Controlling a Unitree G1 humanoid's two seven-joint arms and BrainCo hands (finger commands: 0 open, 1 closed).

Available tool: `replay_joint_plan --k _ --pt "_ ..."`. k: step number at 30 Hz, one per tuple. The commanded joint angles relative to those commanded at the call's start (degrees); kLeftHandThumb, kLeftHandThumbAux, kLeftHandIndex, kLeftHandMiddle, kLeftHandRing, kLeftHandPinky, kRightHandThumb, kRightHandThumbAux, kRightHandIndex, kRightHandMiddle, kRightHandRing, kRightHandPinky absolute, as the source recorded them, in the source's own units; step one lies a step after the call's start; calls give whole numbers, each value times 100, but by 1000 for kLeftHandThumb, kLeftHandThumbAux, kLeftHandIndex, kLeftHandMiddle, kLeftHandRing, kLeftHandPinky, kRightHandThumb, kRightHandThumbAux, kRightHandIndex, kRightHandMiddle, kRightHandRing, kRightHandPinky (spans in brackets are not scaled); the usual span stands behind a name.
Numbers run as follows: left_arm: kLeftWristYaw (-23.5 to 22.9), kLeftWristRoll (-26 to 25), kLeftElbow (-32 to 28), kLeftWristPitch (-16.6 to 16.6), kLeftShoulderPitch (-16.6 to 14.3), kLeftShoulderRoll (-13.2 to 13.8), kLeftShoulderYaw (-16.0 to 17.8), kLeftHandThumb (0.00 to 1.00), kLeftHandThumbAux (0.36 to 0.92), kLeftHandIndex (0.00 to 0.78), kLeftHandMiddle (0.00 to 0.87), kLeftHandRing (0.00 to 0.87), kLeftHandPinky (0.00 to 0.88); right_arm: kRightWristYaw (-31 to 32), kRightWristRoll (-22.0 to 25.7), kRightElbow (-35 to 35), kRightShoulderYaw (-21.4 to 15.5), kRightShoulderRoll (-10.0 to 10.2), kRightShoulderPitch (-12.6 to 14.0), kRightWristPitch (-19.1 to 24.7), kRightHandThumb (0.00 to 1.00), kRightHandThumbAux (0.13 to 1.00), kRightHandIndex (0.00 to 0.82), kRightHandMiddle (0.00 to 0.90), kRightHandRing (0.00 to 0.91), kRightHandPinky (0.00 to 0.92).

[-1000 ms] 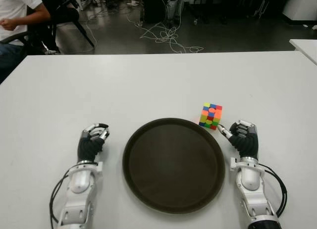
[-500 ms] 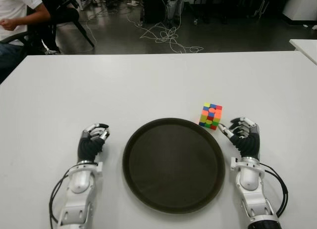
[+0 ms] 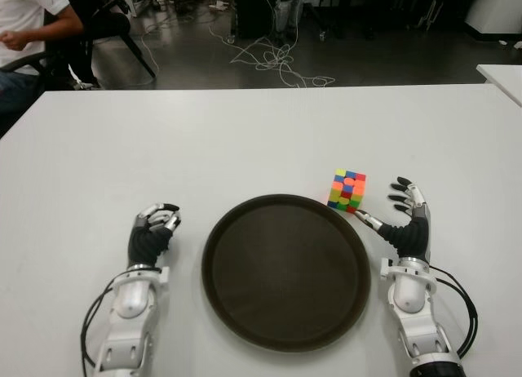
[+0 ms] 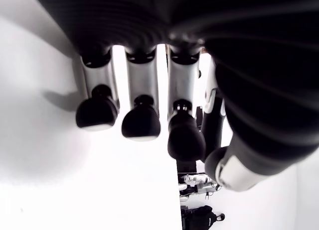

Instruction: Pick up the Rubik's Cube and put it in the plate

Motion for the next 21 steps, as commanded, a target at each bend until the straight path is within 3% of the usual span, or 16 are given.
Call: replay_joint_plan --k 11,21 --pt "-23 2 16 -8 0 11 -4 709 705 444 814 819 808 100 -98 -151 66 -54 30 241 0 871 242 251 247 194" --pt "-64 -19 0 22 4 20 -1 710 704 444 817 821 812 358 -180 -310 181 -219 93 323 0 895 246 251 247 179"
